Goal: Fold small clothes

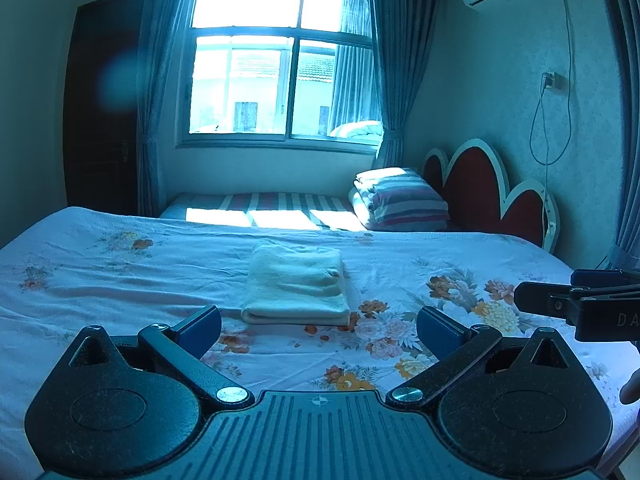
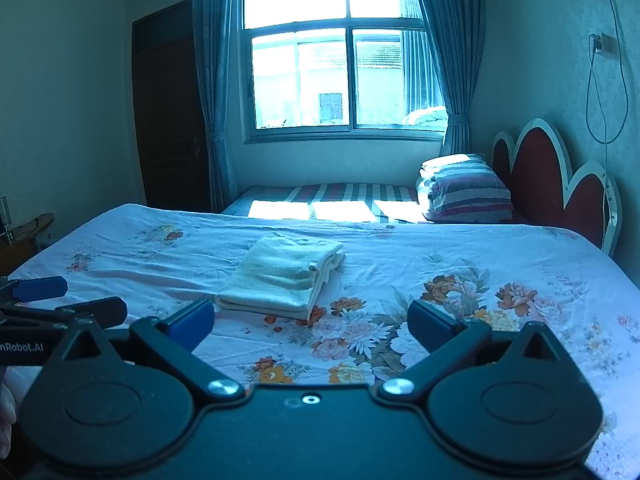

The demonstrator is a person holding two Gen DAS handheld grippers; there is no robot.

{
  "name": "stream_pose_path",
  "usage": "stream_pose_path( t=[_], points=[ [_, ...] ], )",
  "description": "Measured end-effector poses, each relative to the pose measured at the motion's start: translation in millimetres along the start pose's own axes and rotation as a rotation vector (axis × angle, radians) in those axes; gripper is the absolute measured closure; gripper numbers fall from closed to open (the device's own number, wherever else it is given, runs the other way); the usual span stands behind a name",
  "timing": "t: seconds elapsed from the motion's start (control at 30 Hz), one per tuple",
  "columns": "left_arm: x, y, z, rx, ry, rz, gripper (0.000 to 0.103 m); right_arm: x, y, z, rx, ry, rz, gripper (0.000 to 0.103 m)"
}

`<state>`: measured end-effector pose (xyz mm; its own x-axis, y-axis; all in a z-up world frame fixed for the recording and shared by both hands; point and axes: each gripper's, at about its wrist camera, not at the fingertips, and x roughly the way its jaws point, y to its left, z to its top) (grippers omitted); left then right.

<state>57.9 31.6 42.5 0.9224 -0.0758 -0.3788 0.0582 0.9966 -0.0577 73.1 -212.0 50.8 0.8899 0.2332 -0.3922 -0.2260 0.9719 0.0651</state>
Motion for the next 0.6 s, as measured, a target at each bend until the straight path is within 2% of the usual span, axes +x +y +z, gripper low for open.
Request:
stream_pose_path(
  t=[0.6],
  points=[
    [0.0, 2.7, 0.2, -0.016, 0.004, 0.000, 0.000, -0.2, -2.8, 0.2, -0.016, 0.003, 0.014, 0.000]
  ],
)
